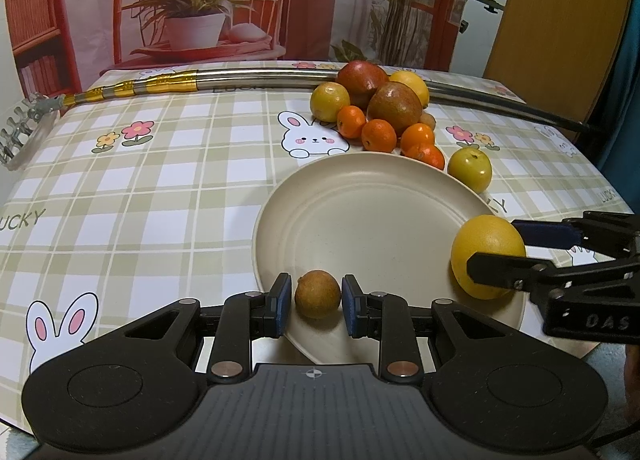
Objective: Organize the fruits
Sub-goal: 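Lower the grapefruit onto the plate with the right tool while the left tool releases the brown fruit there, then grasp a tangerine with the left tool while the right tool grasps another small brown fruit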
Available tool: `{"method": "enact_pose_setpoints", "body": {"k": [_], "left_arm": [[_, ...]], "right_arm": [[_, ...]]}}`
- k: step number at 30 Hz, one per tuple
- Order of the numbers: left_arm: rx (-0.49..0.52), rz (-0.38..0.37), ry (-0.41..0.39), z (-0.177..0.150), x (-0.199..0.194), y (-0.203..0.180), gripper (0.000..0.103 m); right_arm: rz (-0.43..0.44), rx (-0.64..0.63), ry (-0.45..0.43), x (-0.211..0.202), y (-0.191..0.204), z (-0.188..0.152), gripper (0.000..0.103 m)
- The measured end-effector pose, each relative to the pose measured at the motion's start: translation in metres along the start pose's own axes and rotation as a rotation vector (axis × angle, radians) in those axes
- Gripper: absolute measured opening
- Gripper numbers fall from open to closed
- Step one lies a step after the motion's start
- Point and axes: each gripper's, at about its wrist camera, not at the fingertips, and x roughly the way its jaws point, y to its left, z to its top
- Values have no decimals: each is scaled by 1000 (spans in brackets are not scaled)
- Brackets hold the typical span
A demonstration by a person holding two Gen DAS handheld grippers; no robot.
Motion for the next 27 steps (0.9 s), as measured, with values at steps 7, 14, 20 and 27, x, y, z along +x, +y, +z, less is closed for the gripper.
{"method": "enact_pose_setpoints", "body": {"k": [7, 14, 20, 27], "left_arm": [[-55, -25, -24, 21, -10, 11, 29], [-43, -26, -74, 58, -20, 13, 29], [-66, -49, -98, 94, -20, 12, 30], [-92, -73, -71, 128, 3, 2, 39]], "right_arm": [[10, 0, -60, -13, -10, 19, 59], [-28, -1, -128, -23, -40, 55, 58], [-73, 19, -206, -32, -74, 87, 58], [-109, 32, -243, -26, -105, 111, 58]]}}
